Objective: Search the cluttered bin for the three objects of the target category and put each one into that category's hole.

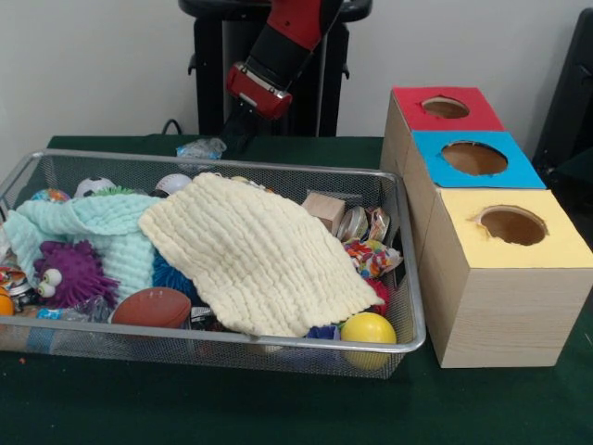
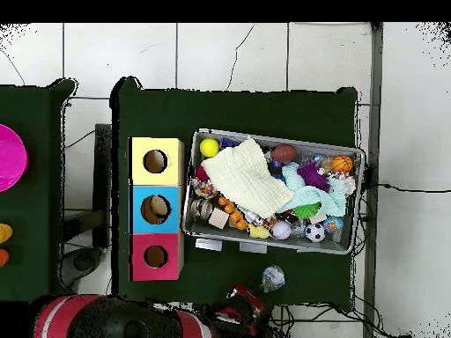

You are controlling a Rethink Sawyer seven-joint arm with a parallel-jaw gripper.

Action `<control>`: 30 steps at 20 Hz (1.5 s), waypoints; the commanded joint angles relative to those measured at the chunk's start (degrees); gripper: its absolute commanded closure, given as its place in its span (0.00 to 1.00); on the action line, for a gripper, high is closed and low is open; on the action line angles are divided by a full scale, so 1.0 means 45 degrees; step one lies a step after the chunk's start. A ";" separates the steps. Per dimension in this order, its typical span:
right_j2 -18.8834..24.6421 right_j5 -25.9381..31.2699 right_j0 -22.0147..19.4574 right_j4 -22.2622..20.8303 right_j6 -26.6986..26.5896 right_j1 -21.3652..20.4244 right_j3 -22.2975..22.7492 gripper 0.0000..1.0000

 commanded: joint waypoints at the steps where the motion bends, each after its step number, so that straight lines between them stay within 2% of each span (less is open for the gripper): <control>1: 0.1404 0.0104 -0.0024 0.0713 0.1377 0.0063 -0.1223 0.00; 6: 0.1391 0.0507 -0.0018 0.0591 0.1179 -0.0038 -0.1307 0.00; 20: 0.1362 0.0650 -0.0332 0.0509 0.1146 0.0129 -0.1410 0.00; 30: 0.0768 0.0299 0.0351 0.1252 0.1016 0.0453 -0.1291 0.00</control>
